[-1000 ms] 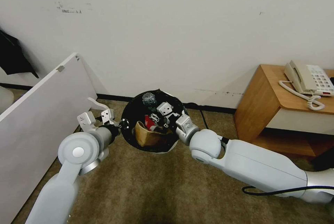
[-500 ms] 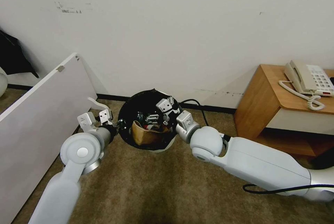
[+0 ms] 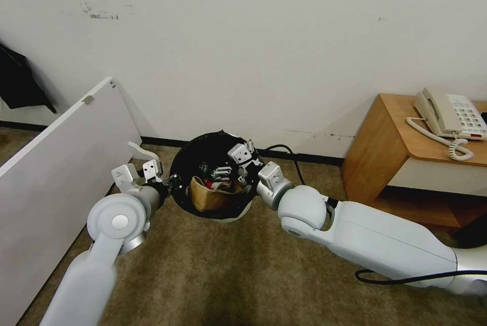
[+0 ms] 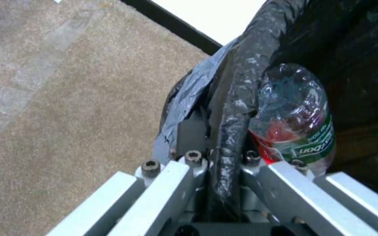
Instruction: Pick up the trash bin and place the garbage on the floor into it.
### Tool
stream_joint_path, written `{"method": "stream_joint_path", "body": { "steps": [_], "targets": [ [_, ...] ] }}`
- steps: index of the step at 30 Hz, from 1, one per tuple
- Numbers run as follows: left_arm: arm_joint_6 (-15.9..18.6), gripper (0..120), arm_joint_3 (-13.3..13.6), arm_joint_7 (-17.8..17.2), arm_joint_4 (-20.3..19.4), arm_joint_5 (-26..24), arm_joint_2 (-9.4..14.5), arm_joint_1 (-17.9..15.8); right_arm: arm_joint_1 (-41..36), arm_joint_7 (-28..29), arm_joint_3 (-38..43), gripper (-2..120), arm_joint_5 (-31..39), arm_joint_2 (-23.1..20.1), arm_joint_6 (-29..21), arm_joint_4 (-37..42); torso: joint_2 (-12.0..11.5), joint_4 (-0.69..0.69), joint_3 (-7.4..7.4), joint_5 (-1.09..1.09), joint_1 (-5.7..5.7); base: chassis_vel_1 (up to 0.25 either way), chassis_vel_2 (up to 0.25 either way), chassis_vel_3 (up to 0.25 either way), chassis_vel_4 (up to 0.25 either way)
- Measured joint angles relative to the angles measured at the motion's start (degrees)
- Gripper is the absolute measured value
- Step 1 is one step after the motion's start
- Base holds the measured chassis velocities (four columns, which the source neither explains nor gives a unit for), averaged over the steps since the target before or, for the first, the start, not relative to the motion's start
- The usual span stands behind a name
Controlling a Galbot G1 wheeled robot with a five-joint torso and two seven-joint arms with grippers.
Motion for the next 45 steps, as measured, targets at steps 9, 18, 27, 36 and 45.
{"method": "stream_joint_path", "body": {
  "steps": [9,18,27,36,45],
  "targets": [
    [0.2,0,0.6,-1.9,-0.5,-1.3,0.6,0.1,-0.4,0.9,1.4,100,-0.4,-0.8,0.1,2.1,0.0,0.00,0.00,0.00,0.00,0.000,0.000,0.000,0.000],
    [0.4,0,1.6,-3.2,-0.9,-2.1,0.9,-0.4,-1.6,1.1,3.5,100,-0.7,-2.4,0.8,4.0,0.0,0.00,0.00,0.00,0.00,0.000,0.000,0.000,0.000],
    [0.4,0,2.5,-4.4,-2.0,-3.0,1.0,-0.1,-3.9,2.8,6.0,100,-3.8,-5.1,4.9,6.7,0.0,0.00,0.00,0.01,0.00,0.000,0.000,0.000,0.000],
    [0.4,0,3.8,-6.0,-2.8,-4.3,1.1,0.7,-6.0,5.2,9.8,100,-6.1,-10.1,8.8,8.9,0.0,0.00,0.00,0.01,0.00,0.000,0.000,0.000,0.000],
    [0.4,0,5.9,-7.9,-2.7,-5.0,1.1,0.1,-15.1,5.0,20.5,100,-7.7,-17.0,9.1,12.7,0.0,0.00,0.00,0.01,0.00,0.000,0.000,0.000,0.000]
  ]
}}
